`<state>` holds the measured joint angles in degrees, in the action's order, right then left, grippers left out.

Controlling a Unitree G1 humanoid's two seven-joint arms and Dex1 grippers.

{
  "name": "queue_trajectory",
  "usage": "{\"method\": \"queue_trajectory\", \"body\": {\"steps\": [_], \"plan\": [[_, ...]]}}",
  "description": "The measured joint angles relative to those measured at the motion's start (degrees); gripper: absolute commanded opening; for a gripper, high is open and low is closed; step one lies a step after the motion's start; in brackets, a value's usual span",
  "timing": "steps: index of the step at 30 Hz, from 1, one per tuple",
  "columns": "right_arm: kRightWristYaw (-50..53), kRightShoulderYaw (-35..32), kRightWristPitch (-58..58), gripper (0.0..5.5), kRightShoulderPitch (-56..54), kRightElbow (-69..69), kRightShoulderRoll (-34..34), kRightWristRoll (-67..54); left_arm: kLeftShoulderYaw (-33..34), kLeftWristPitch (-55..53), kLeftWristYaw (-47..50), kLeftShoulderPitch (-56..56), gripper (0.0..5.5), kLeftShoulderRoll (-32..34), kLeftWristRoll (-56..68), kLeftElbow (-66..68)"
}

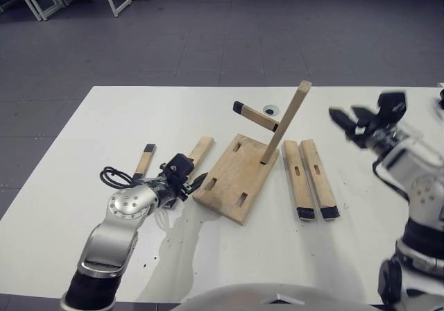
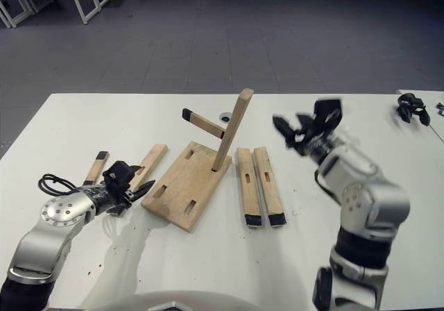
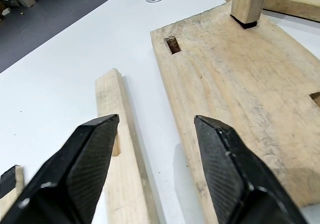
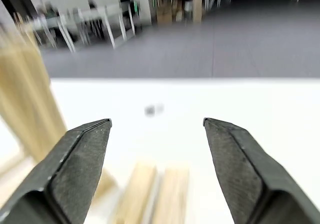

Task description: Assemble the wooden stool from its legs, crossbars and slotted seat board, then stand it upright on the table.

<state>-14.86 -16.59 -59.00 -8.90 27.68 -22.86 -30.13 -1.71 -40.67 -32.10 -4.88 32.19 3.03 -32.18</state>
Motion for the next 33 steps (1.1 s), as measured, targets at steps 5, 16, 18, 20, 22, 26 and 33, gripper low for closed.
{"method": "queue_trajectory", "body": {"steps": [5,16,18,20,22,26,33], "plan": [[2.4,6.76,1.7,3.39,12.28,4.61,1.13,4.05,-1.19,2.98,0.45,-1.4,2.78,0.71,-1.53,5.6],[4.95,13.77,2.45,3.08,21.71,5.54,-0.28,12.53,-4.47,9.57,1.8,-1.39,2.78,-0.32,-3.34,14.01],[5.87,14.71,2.11,2.71,22.39,6.02,-0.2,13.47,-4.85,9.41,1.88,-1.46,2.78,-0.32,-3.43,14.0],[6.82,15.02,1.34,2.37,22.97,6.99,0.07,14.32,-5.08,8.61,1.98,-1.75,2.78,-0.28,-3.53,13.59],[7.52,15.44,1.09,2.07,23.2,7.28,0.29,14.78,-5.88,7.77,1.88,-2.14,2.78,0.22,-4.35,12.43],[7.74,13.94,1.18,2.06,22.43,5.89,1.63,14.63,-7.85,7.38,0.09,-2.28,2.78,2.63,-5.46,10.75],[7.62,-0.45,4.44,2.06,1.65,-0.02,4.86,8.0,-14.66,8.57,-4.0,0.23,2.78,3.78,-6.74,6.98]]}}
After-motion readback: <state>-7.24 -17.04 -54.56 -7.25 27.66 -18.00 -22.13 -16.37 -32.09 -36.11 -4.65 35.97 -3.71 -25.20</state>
